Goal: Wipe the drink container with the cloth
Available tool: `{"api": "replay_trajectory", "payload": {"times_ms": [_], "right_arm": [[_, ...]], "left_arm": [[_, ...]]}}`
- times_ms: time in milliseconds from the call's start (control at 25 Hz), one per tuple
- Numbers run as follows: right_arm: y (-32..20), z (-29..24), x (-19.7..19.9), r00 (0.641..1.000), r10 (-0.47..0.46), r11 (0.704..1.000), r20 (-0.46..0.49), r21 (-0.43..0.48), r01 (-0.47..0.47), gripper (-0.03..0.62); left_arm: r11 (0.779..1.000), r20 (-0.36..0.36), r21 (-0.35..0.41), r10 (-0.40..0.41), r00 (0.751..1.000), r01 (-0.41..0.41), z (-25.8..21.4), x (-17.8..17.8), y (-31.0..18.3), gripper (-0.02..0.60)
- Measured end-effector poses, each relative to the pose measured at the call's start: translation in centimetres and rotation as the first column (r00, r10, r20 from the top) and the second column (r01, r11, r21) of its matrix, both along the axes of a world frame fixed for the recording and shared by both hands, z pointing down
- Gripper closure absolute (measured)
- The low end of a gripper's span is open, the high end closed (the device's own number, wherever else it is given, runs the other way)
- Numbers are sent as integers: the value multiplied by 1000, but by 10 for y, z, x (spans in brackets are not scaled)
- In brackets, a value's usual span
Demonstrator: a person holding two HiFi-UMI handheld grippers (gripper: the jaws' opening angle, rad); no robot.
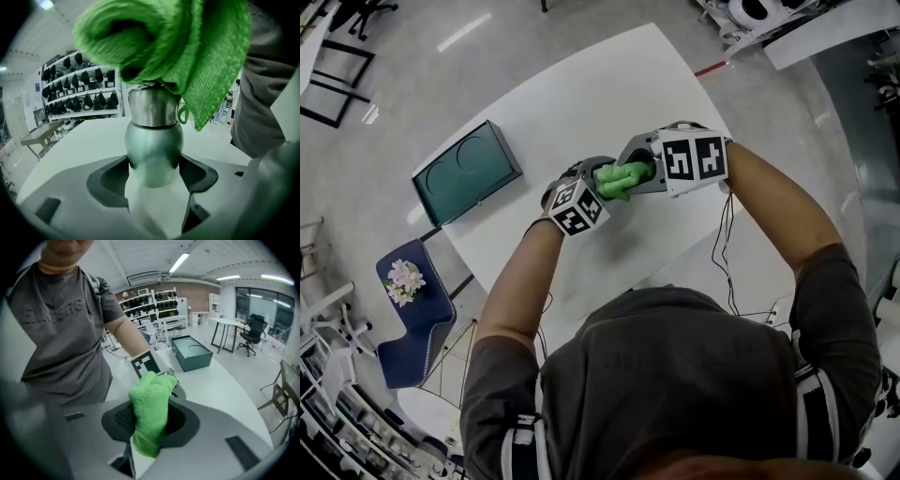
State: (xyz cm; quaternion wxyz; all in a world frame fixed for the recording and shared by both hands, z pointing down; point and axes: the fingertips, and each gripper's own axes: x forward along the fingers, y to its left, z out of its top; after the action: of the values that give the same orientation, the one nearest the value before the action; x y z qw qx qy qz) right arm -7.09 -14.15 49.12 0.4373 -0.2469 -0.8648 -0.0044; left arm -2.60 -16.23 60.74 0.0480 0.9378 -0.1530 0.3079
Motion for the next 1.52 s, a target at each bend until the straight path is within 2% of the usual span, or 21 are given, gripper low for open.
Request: {"api": "replay_trajectory", "payload": {"times_ms": [160,320,600,680,800,840,920,1000,1120,1280,1440,1520], "right_arm": [[-33,6,-9,989,148,988,-5,-53,-148,508],[-61,15,-8,958,287,954,-3,-87,-286,508],[-73,29,37,853,521,835,7,-208,-509,510],[-62,40,55,843,537,822,-27,-207,-531,510],[-20,61,74,872,481,851,-92,-191,-489,510],[-9,62,75,872,481,848,-88,-208,-488,510],[2,59,77,846,531,812,-50,-255,-525,510],[6,51,84,790,614,752,0,-305,-585,508],[12,39,113,676,735,648,52,-345,-679,508],[18,33,179,477,873,482,100,-319,-816,508],[39,20,248,276,951,308,142,-324,-895,507],[56,12,281,189,968,234,164,-329,-915,507]], "left_arm": [[1000,-1,0,-3,1000,3,1,-2,0,247],[1000,-3,-1,-2,1000,2,3,-2,0,248],[1000,-10,-6,-6,1000,6,5,-3,-1,249],[1000,-11,-10,-7,1000,7,6,-4,0,248],[1000,-13,-14,-7,1000,7,6,-5,0,248],[1000,-14,-11,-9,1000,8,6,-5,-1,247],[1000,-21,1,-23,1000,23,6,-6,-2,247],[998,-28,10,-60,998,60,8,-10,-1,247],[991,-31,2,-135,990,136,13,-21,4,244],[969,-43,-18,-247,968,246,15,-40,12,242],[926,-20,-122,-362,932,357,20,-58,59,244],[915,-6,-172,-371,929,364,21,-54,90,244]]}}
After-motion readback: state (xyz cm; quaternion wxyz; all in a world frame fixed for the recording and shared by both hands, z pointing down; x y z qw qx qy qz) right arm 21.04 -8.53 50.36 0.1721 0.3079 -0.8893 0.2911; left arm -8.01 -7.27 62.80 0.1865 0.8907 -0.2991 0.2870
